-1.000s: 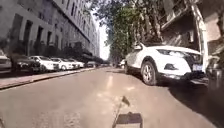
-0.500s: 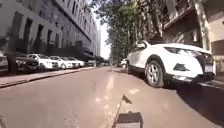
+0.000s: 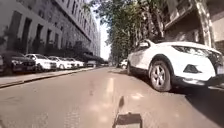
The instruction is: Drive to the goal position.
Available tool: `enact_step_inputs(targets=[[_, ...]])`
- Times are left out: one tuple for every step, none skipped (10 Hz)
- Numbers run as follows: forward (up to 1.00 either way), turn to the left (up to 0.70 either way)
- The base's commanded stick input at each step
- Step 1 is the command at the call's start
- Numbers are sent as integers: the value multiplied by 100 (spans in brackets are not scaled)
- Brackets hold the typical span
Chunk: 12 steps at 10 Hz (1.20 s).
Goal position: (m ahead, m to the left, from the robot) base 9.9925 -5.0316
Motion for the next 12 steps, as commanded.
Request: enact_step_inputs(targets=[[70,0],[70,0],[70,0],[70,0],[70,0],[70,0],[70,0],[70,0],[70,0],[70,0],[70,0],[70,0]])
